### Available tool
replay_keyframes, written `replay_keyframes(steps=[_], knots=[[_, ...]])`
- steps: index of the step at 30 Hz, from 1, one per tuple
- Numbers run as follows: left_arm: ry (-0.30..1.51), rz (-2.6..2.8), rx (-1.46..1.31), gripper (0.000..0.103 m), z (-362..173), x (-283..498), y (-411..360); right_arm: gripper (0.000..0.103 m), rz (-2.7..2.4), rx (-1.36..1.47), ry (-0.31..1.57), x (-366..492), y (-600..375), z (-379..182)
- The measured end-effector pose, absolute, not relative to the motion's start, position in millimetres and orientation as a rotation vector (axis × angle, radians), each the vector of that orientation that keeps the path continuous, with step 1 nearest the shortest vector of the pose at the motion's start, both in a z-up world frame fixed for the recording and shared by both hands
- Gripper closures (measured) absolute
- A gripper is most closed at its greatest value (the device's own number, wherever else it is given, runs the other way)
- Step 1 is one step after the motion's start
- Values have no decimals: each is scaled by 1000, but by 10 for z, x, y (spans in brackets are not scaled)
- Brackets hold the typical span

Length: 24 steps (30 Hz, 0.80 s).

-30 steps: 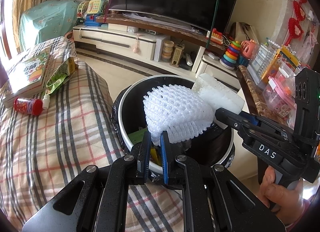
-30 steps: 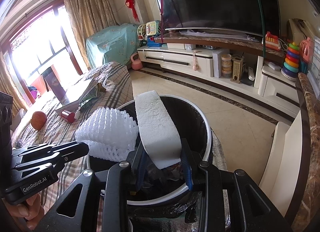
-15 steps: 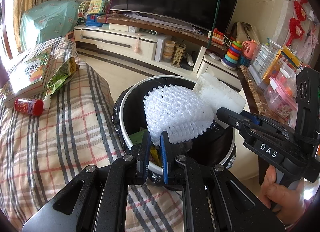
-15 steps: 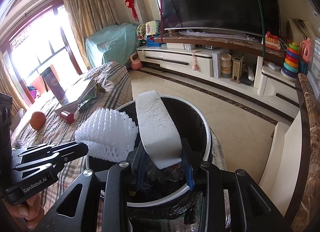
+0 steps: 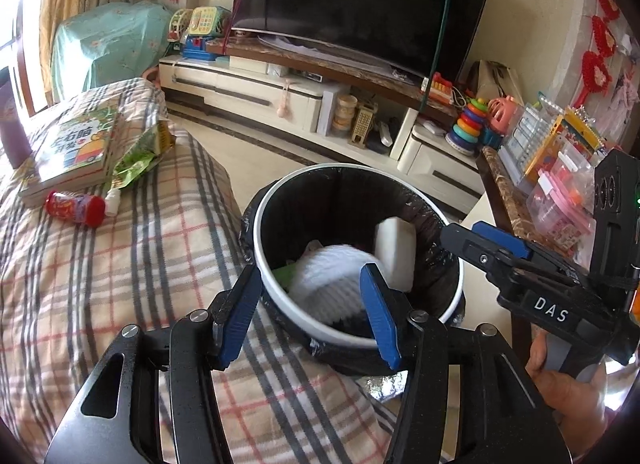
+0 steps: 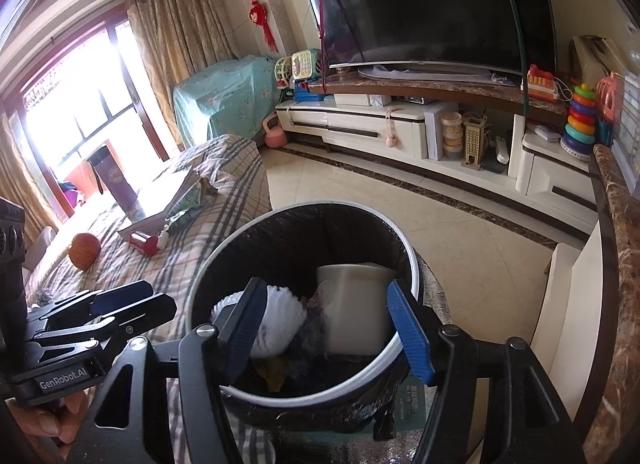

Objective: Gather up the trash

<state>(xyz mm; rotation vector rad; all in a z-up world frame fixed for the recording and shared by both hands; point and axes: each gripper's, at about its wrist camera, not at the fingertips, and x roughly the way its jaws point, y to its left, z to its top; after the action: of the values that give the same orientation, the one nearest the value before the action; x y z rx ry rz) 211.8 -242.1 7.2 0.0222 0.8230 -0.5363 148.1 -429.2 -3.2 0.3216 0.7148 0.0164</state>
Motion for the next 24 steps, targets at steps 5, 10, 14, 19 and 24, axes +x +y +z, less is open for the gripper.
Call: replay_keyframes(steps=[5,10,14,19,24], knots=[[783,-504,-10,38,148,1878,-2206,19,14,338,663,1256,-4232,76],[745,-474,-84,28,191,1592,-1877,8,7,380,625,976,-4134,128],[684,-443,-86,22,206,1317,-1685,5,-5,400,591,760,-4029,123],[577,-380,-91,8,196,958,-1453,3,-23,389,531,454,-3848,119],[500,-351,-73,5,217,679,-1349,2,-50,283,448,207,-3664,283]])
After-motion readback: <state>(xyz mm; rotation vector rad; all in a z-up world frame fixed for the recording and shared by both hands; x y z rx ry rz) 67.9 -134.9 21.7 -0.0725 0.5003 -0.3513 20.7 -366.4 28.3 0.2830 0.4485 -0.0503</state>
